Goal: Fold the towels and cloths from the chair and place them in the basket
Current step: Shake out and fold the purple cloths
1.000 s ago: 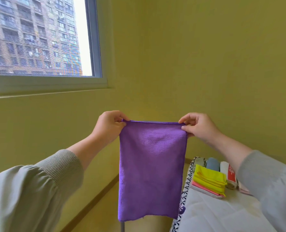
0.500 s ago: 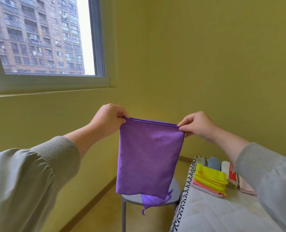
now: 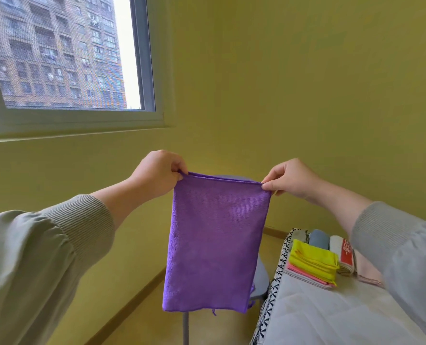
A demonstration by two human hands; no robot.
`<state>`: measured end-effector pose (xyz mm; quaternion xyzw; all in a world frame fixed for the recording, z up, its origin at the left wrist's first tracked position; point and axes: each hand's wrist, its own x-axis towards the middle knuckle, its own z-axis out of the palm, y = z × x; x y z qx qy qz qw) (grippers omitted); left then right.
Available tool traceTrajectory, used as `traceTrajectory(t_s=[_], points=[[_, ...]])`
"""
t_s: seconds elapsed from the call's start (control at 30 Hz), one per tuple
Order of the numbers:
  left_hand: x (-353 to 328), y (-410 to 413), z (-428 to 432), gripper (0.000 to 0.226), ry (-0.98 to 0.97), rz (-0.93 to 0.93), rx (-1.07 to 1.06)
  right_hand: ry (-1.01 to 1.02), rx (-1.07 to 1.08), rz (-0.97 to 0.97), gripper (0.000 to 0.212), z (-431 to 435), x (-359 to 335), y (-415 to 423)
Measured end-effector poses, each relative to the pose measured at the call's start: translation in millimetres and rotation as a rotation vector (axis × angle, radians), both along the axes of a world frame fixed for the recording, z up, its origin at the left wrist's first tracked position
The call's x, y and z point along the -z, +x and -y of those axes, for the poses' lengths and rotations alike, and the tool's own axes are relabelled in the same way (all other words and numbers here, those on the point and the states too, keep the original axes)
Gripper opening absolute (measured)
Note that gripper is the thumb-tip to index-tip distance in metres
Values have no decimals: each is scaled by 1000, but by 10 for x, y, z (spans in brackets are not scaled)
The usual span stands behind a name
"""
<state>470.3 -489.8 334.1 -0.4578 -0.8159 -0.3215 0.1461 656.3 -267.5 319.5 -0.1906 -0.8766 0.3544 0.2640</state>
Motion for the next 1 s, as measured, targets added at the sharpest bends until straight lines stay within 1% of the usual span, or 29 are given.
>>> traceTrajectory(t_s=[0.17,0.4,0.53,0.6,0.67,0.7,0.77,0.8,0.87,0.9,0.93,1.0], points=[[11,-5,-5,19,-19,-22,-4,70,16,37,21,16,-31,13],[53,-14,-15,19,-56,-51,-23,94,71,-20,17,32,-33,0],[74,-32,-31,19,-121,-56,-79,216,109,-49,12,24,-11,-56],[71,-14,-61,19,-114,-17,-92,313,99,11,11,19,22,-98],[71,5,-84,20,-66,77,-91,372,125,92,14,13,67,-143],[78,0,-87,21,-28,144,-82,370,143,99,14,13,82,-155],[103,-36,-77,21,81,313,-27,293,168,37,11,5,98,-164],[123,-67,-61,21,142,392,12,187,159,-26,9,-2,104,-162],[166,-116,-19,26,227,534,78,-148,59,-166,14,-24,119,-148],[201,-129,-8,26,237,596,100,-325,-8,-217,16,-29,136,-142],[229,-132,-4,26,240,639,115,-442,-58,-243,18,-28,147,-138],[294,-105,-25,28,256,697,134,-500,-84,-236,18,-33,192,-124]])
